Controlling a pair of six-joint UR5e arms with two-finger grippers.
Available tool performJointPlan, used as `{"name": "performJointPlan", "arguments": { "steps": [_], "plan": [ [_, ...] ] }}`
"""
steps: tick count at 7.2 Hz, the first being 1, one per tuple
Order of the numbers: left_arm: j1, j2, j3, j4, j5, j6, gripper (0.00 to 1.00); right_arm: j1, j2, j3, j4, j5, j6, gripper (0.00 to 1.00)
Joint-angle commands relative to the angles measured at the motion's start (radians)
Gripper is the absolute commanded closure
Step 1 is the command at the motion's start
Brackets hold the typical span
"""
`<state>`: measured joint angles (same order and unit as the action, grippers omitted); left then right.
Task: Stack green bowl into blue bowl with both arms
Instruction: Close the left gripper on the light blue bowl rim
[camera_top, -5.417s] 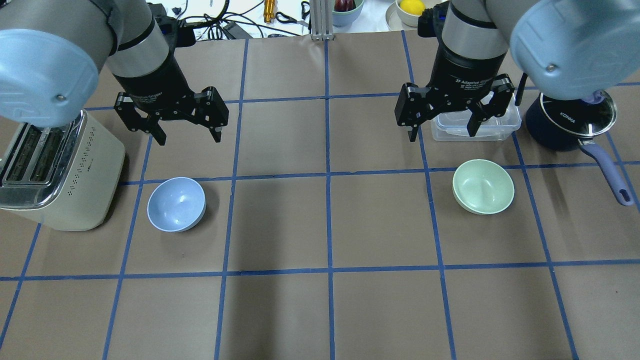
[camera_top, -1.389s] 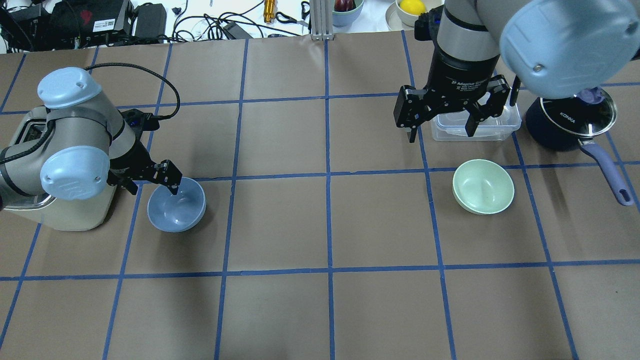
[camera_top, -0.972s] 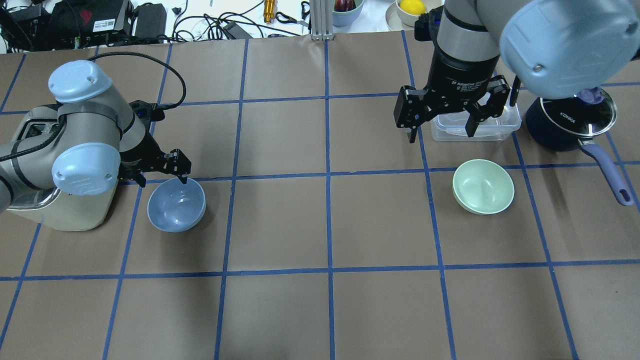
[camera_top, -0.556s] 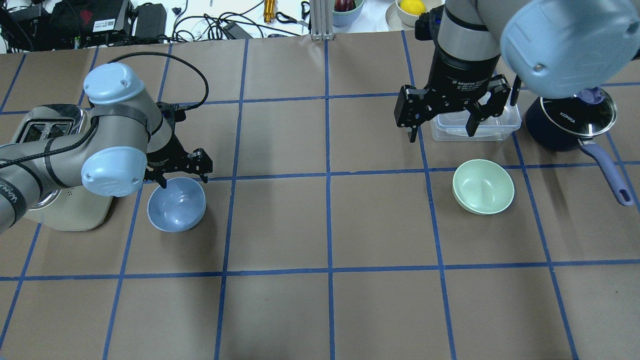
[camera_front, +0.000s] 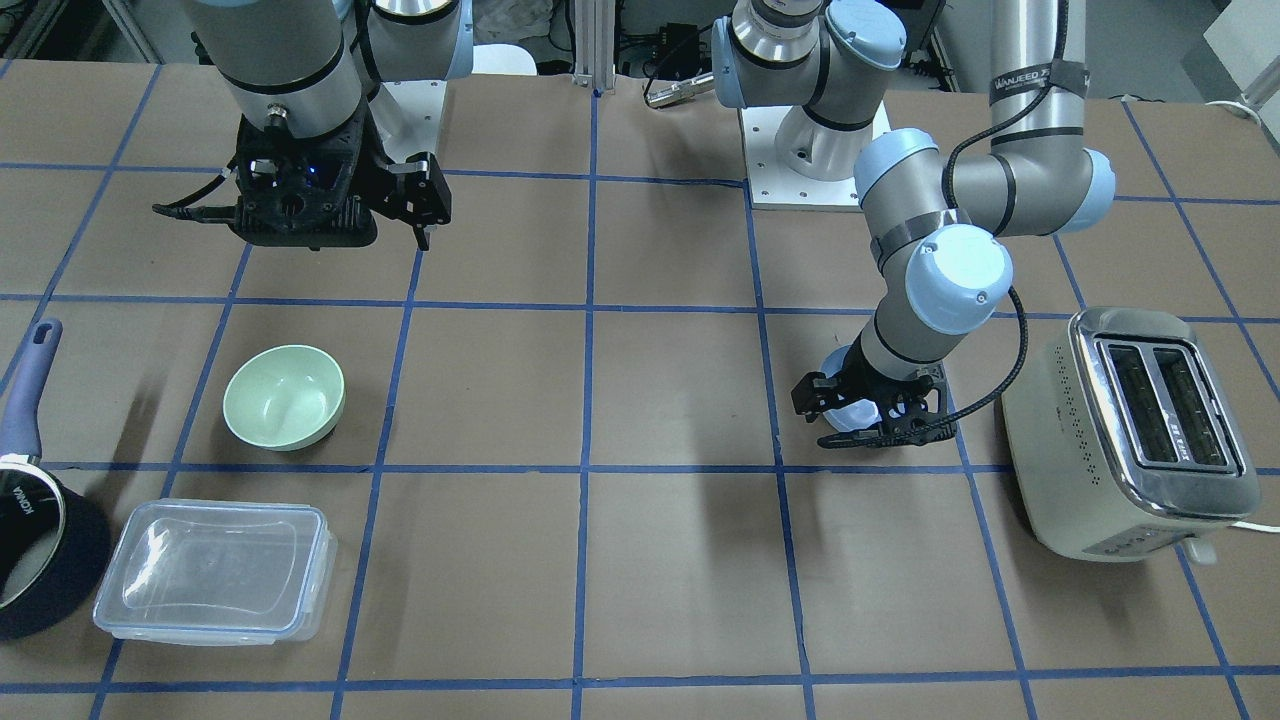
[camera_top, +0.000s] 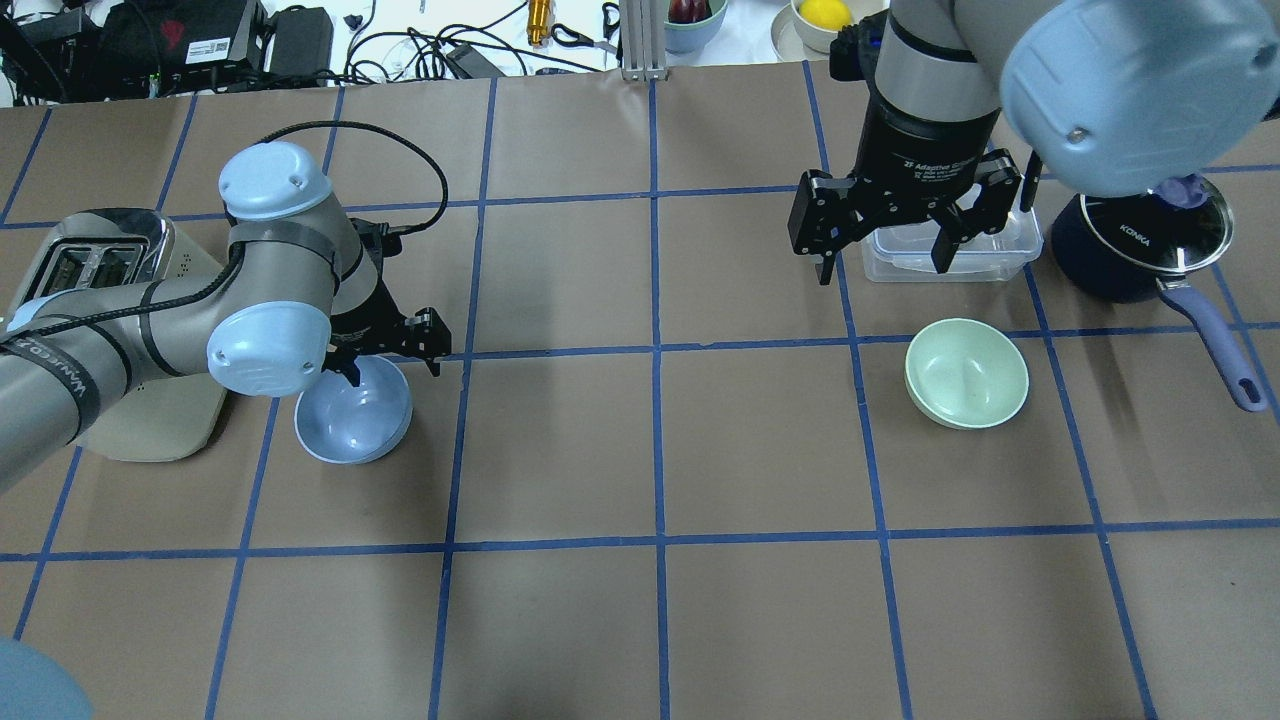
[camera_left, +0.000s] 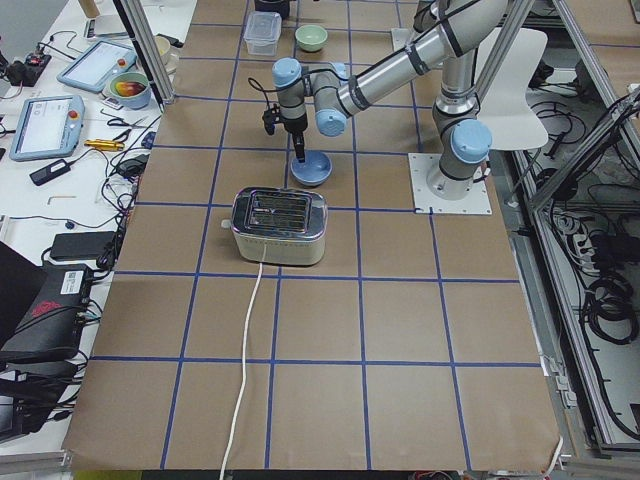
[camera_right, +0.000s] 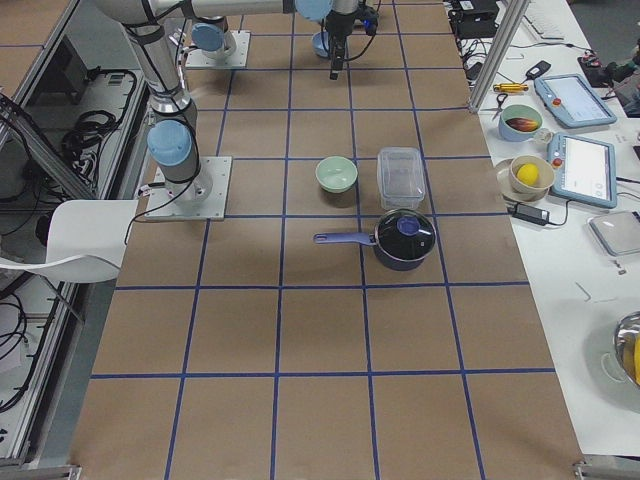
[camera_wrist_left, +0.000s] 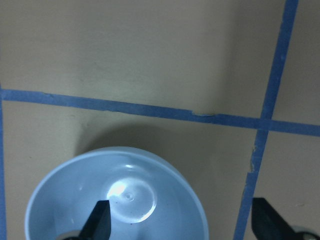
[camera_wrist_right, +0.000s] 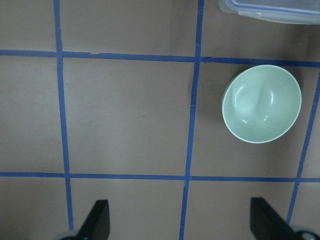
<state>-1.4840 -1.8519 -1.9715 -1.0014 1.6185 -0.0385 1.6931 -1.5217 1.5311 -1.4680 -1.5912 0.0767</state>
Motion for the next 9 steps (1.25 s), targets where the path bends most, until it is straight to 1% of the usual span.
{"name": "performJointPlan", "arguments": {
  "steps": [1,2,3,4,5,6,7,8,9],
  "plan": [
    [-0.009,-0.018,-0.007,-0.005,0.006,-0.006,0.20,0.002,0.000,0.000,0.000,0.000,0.000,0.00],
    [-0.009,-0.018,-0.009,-0.005,0.008,-0.009,0.69,-0.001,0.000,0.000,0.000,0.000,-0.002,0.00],
    [-0.010,-0.017,-0.004,-0.011,0.008,-0.011,1.00,-0.001,0.000,0.000,0.000,-0.001,-0.002,0.00],
    [-0.015,-0.013,-0.003,-0.017,0.011,-0.009,1.00,-0.001,0.000,0.000,0.000,-0.001,-0.002,0.00],
    [-0.024,-0.010,0.000,-0.023,0.042,-0.009,1.00,-0.001,0.000,0.000,0.000,-0.001,-0.002,0.00],
    [-0.041,-0.004,0.003,-0.019,0.097,-0.009,1.00,-0.001,0.000,0.000,0.000,-0.001,-0.002,0.00],
    [-0.077,-0.003,0.034,-0.028,0.100,-0.017,1.00,-0.001,0.000,0.000,0.000,-0.003,-0.002,0.00],
    [-0.132,-0.004,0.098,-0.087,0.090,-0.108,1.00,-0.001,0.000,0.000,0.003,-0.019,-0.003,0.00],
    [-0.204,-0.013,0.184,-0.165,0.060,-0.209,1.00,-0.001,0.000,-0.002,0.003,-0.026,-0.003,0.00]
  ]
}}
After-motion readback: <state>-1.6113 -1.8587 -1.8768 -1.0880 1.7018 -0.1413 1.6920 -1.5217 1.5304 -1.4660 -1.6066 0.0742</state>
